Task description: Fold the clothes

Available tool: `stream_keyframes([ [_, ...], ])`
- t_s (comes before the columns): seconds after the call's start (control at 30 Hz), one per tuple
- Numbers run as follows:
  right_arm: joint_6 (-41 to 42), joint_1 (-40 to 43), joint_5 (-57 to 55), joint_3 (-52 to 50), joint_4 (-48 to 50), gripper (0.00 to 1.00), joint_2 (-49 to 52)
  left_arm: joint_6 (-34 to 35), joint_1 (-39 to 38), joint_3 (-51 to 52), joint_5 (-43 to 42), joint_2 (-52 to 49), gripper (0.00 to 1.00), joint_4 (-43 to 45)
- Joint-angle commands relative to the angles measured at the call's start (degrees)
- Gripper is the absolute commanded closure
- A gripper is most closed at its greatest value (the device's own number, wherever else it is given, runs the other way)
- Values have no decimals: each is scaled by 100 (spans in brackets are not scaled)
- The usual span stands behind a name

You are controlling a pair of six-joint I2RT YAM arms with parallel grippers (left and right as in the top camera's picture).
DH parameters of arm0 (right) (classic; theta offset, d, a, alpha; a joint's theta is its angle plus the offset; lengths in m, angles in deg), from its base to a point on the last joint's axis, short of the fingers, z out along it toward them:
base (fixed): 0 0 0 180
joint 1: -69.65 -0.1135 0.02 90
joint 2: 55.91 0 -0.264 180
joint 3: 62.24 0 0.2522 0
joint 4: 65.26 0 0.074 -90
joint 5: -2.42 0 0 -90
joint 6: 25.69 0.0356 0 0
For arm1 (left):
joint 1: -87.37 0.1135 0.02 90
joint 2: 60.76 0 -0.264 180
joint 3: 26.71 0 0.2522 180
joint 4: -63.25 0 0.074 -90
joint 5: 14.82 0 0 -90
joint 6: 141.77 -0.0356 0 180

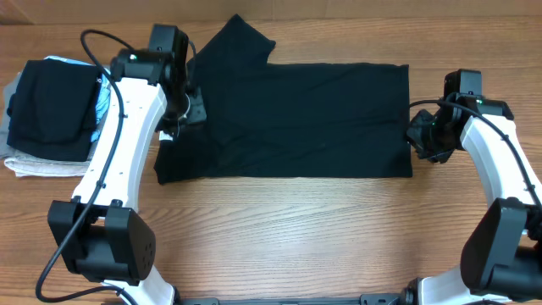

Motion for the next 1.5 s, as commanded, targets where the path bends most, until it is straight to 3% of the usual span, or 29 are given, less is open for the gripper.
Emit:
stream_keyframes([
  [0.0,-553,22,-334,81,-31,56,129,188,83,437,31,15,62,-111],
  [0.3,-728,20,-337,81,-245,53,595,308,599,1451,170,13,47,-59],
  [0.4,-758,11,-402,81,-251,45,697,269,706,1687,164,13,25,44],
  [0.53,-758,11,-433,81,-251,41,754,269,778,1954,144,13,18,155],
  [0.73,-758,11,-446,-39,-188,41,767,286,1019,2299,111,13,21,286],
  [0.87,-758,11,-446,-140,-59,41,767,433,1268,2500,-70,13,31,531],
  [1.3,-761,11,-446,-216,57,40,767,603,1987,3176,-1215,13,36,1637],
  [1.47,-761,11,-446,-216,57,41,767,597,1956,3359,-1187,13,45,2142],
])
